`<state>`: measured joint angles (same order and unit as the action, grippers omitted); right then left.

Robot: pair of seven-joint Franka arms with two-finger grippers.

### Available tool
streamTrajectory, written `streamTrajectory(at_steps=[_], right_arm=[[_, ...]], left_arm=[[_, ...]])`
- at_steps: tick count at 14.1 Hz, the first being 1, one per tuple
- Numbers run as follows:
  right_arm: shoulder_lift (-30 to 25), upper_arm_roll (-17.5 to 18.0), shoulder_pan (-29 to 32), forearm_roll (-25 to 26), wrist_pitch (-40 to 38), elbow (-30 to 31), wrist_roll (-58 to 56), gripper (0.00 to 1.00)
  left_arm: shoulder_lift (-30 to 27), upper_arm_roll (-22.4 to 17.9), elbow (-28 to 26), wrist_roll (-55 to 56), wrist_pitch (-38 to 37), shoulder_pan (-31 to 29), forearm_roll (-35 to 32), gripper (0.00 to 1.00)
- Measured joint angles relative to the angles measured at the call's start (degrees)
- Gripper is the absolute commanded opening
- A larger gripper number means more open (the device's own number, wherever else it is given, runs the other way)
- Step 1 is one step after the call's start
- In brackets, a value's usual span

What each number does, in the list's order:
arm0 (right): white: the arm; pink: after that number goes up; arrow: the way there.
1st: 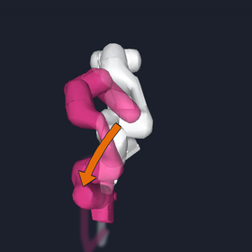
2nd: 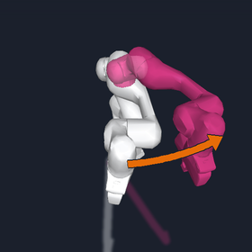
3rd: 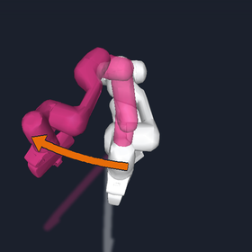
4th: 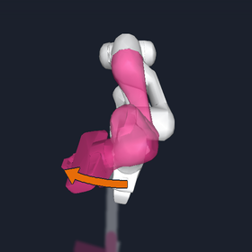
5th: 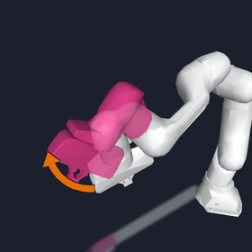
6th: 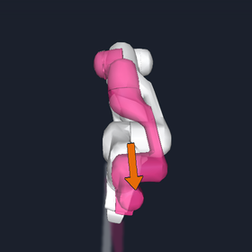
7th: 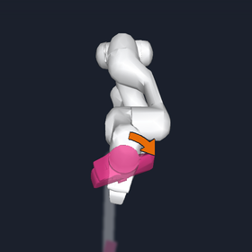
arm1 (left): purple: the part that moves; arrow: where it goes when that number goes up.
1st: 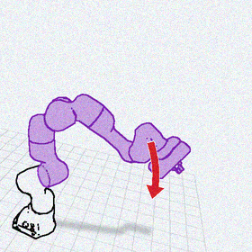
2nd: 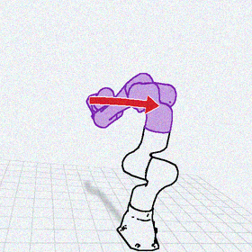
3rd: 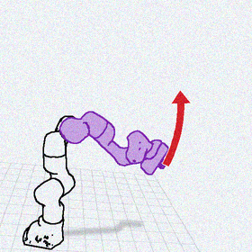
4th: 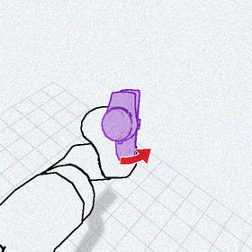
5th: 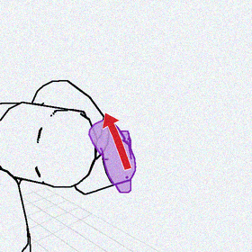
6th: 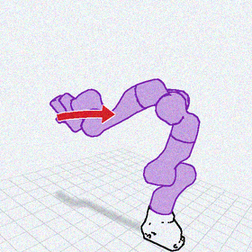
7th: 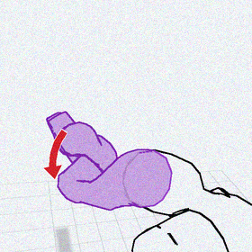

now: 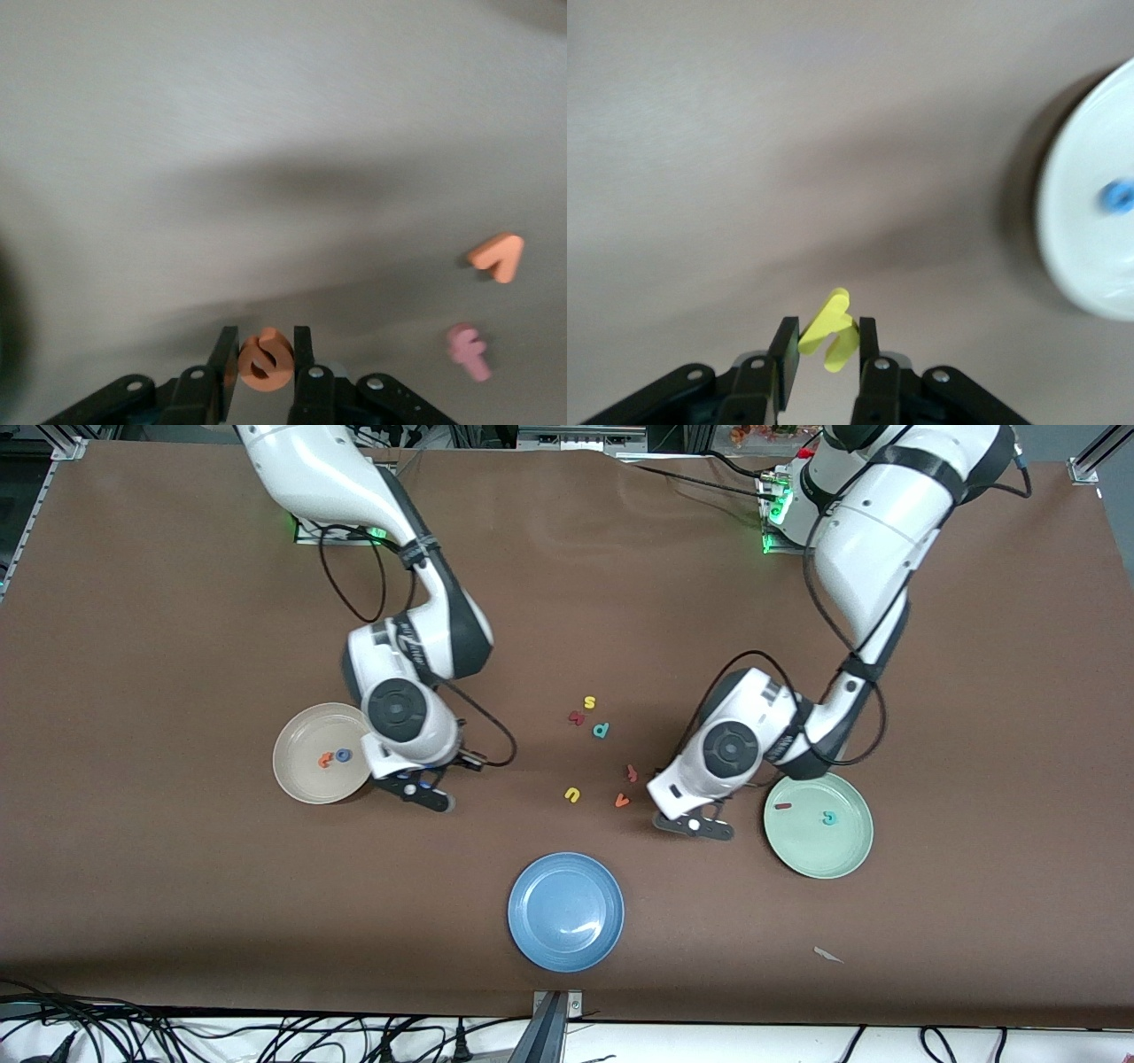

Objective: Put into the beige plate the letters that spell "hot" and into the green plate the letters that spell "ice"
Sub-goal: 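Drop the h on the beige plate while the left gripper drops e on green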

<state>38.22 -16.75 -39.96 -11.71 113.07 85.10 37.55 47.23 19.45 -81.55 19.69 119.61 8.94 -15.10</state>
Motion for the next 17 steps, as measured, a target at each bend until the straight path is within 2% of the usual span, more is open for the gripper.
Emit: streamTrajectory(at_steps=[3,4,5,6,8,9,10,14,17], right_arm=[[-2.93,-4.13,0.14,0.0,0.41,5.93,-11.53,0.0],[-4.02,-5.73,0.13,0.0,1.67,8.58,-16.14,0.0],[-4.91,-7.14,0.15,0.0,3.43,11.1,-20.26,0.0],[-5.7,-8.61,0.18,0.0,5.79,13.99,-24.58,0.0],[-6.8,-11.2,0.25,0.0,10.69,19.69,-32.16,0.02],[-7.17,-12.34,0.28,-0.01,12.76,22.17,-35.42,0.54],[-7.51,-13.38,0.29,-0.04,13.98,24.01,-37.93,1.0],[-9.27,-14.6,0.08,-1.96,13.64,24.95,-39.65,1.0],[-10.88,-14.5,-0.45,-3.46,7.72,21.52,-38.58,1.0]], left_arm=[[-1.44,-0.32,1.19,-8.36,-2.94,-4.74,0.0,0.06],[-1.61,-0.44,1.2,-10.71,-3.04,-6.81,-0.01,0.11],[-1.61,-0.53,1.2,-12.63,-3.08,-8.35,-0.48,0.49],[-1.61,-0.67,1.19,-14.24,-3.17,-9.56,-1.42,0.99],[-1.61,-0.72,1.13,-15.63,-3.54,-10.71,-2.47,1.0],[-1.61,-0.71,1.13,-15.72,-3.78,-10.9,-2.49,1.0],[-1.64,-0.63,1.18,-15.74,-4.17,-10.92,-2.49,1.0],[-4.33,0.39,1.84,-15.73,-7.59,-10.73,-2.49,1.0],[-8.63,2.03,2.06,-15.65,-12.85,-10.65,-2.26,1.0]])
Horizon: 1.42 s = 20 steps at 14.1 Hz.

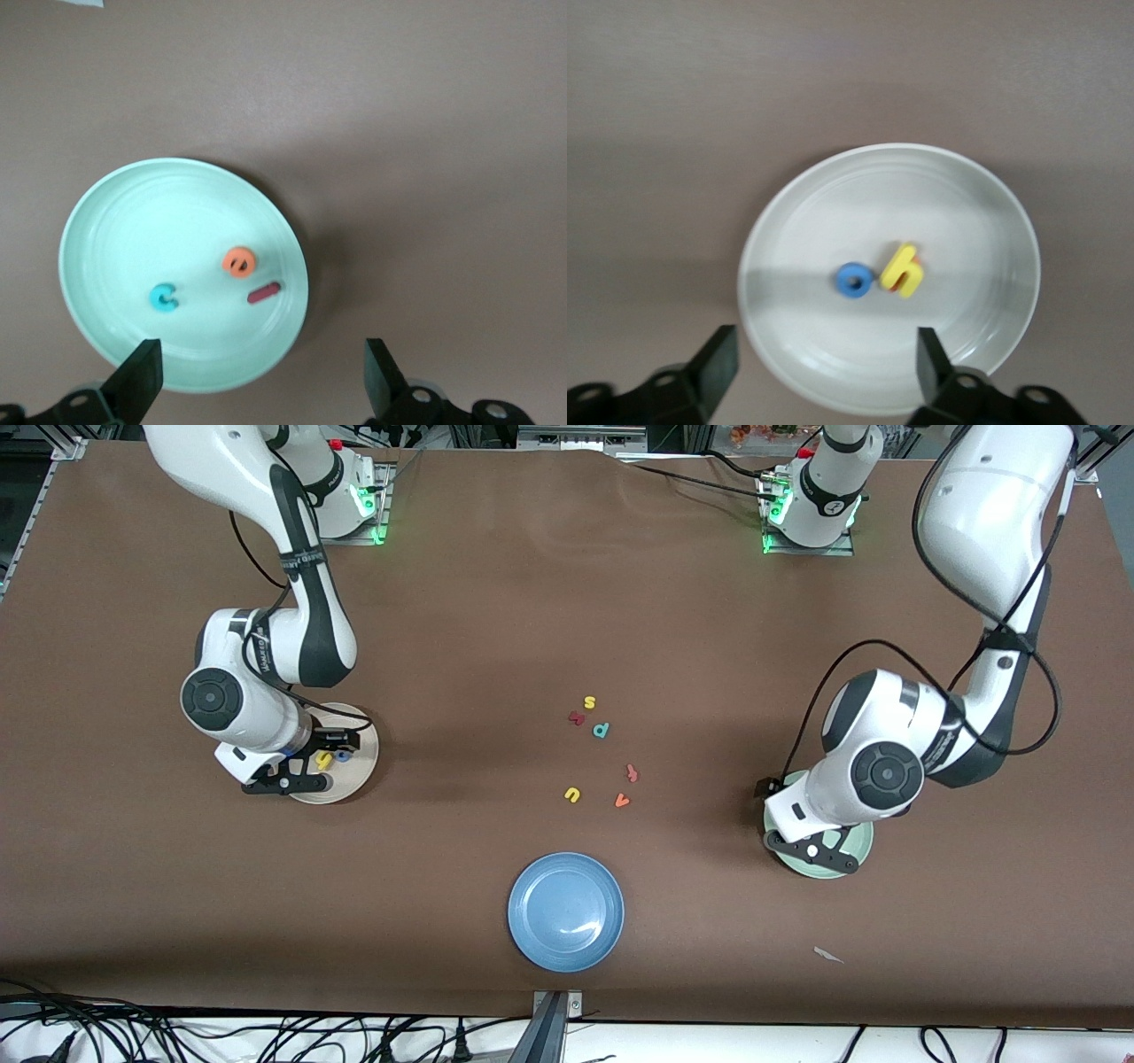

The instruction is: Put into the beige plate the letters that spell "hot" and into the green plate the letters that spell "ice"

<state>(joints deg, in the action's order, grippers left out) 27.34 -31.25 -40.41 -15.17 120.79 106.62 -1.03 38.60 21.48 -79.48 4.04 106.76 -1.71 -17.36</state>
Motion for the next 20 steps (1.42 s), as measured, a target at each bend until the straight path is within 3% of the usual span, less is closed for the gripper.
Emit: streamTrajectory(at_steps=[4,8,10,14,17,20], right_arm=[[-0.37,0.02,-0.26,-0.16,-7.19,-5.38,1.7,1.0],[-1.45,0.17,-0.11,-0.2,-10.44,-6.7,5.47,1.0],[-2.94,3.89,3.58,0.34,-11.02,-6.68,5.48,1.0],[-7.16,16.45,17.85,5.92,-11.37,-5.82,5.63,1.0],[-11.78,19.74,23.5,6.35,-12.77,-5.61,5.53,1.0],[-17.44,21.64,26.62,8.91,-17.21,-5.58,5.53,1.0]], left_arm=[[-6.57,0.39,0.26,0.03,-7.56,0.03,2.42,1.0],[-15.0,0.11,0.47,0.03,-16.41,-0.45,5.84,1.0],[-19.73,-1.48,0.36,0.03,-18.76,-0.54,8.73,1.0],[-31.83,-12.9,-4.08,-2.07,-22.77,0.21,15.71,1.0],[-37.03,-23.72,-10.95,-10.12,-21.22,3.53,16.89,1.0],[-40.04,-24.96,-16.07,-10.81,-16.29,4.19,16.9,1.0]])
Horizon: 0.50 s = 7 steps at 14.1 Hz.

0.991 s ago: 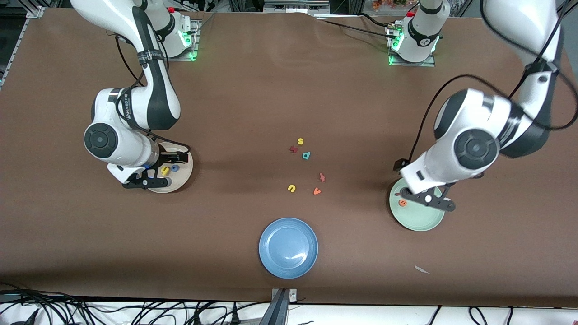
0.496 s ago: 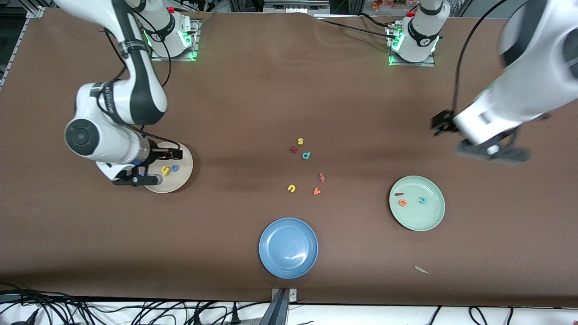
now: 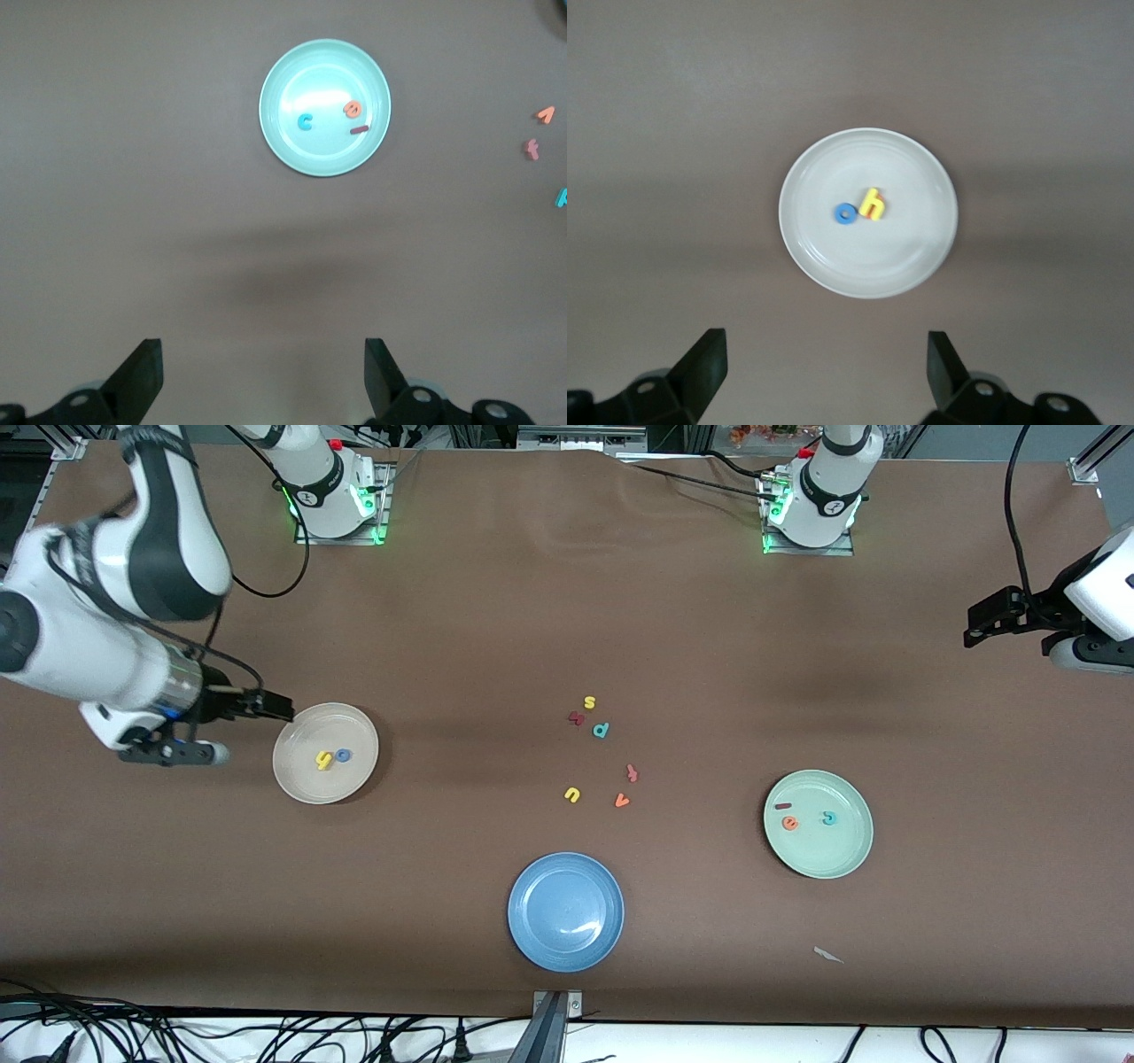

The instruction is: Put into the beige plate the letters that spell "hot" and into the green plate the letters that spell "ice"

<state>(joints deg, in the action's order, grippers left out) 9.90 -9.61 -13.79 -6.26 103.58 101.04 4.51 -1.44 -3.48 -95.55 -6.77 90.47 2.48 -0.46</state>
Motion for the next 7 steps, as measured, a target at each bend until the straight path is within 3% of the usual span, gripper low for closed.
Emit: streamTrajectory(at_steps=[4,7], right_arm=[[-5.95,1.56,1.5,3.29,-10.28,-2.65,0.44,1.0],[-6.53,1.54,2.06,3.63,-15.68,-7.5,0.75,1.0]], left_arm=[[-3.06,0.06,-1.64,0.0,0.8,0.08,0.01,1.0],[-2.8,0.09,-1.58,0.0,0.8,0.09,0.01,1.0]])
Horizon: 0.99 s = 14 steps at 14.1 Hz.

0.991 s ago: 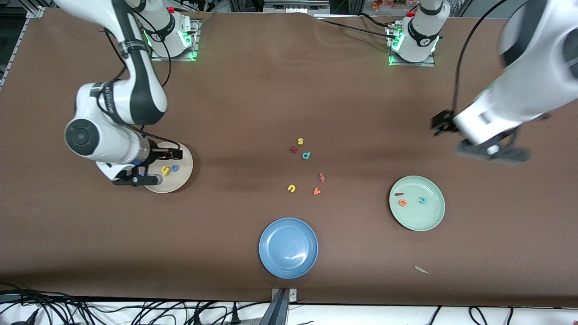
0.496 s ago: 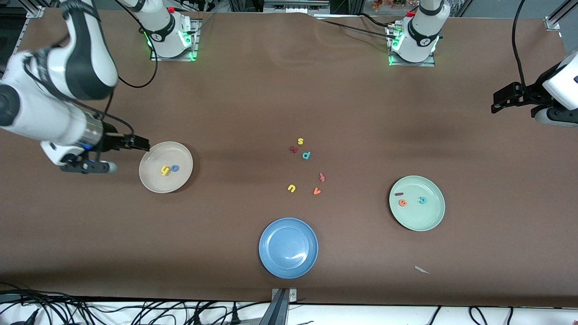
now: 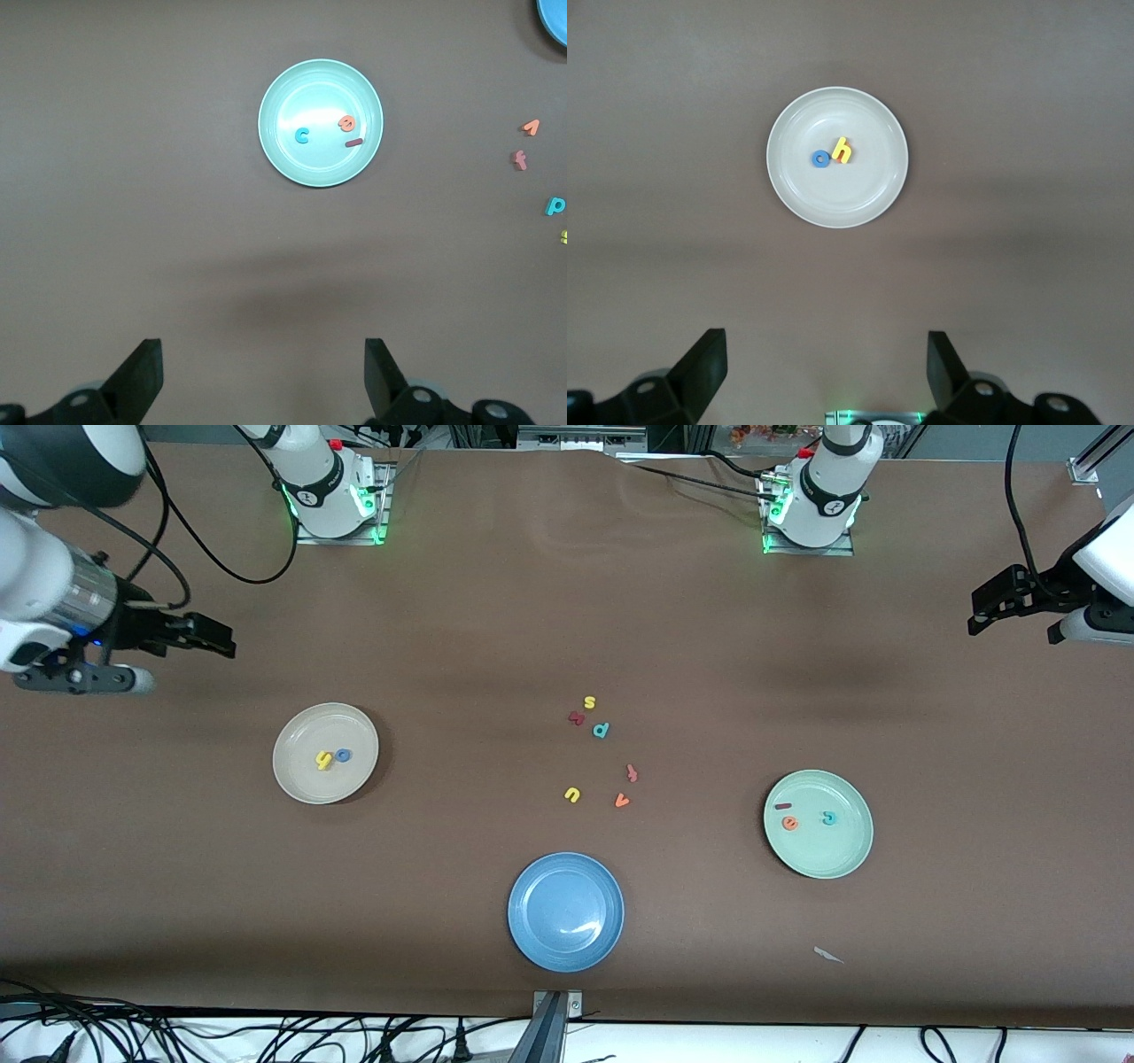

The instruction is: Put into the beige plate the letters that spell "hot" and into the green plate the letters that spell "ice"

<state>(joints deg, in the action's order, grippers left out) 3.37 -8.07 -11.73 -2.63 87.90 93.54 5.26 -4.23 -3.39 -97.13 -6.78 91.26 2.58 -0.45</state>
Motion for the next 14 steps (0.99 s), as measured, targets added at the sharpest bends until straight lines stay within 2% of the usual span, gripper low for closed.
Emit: streamTrajectory(at_steps=[5,14], right_arm=[[0.39,-0.97,0.54,0.03,-3.64,-5.3,0.38,1.0],[0.44,-1.35,0.39,0.04,-1.0,-4.15,0.82,1.0]], left_arm=[[0.24,-0.16,0.0,0.0,0.0,0.04,0.0,1.0],[0.26,-0.16,0.0,0.0,0.0,0.04,0.0,1.0]])
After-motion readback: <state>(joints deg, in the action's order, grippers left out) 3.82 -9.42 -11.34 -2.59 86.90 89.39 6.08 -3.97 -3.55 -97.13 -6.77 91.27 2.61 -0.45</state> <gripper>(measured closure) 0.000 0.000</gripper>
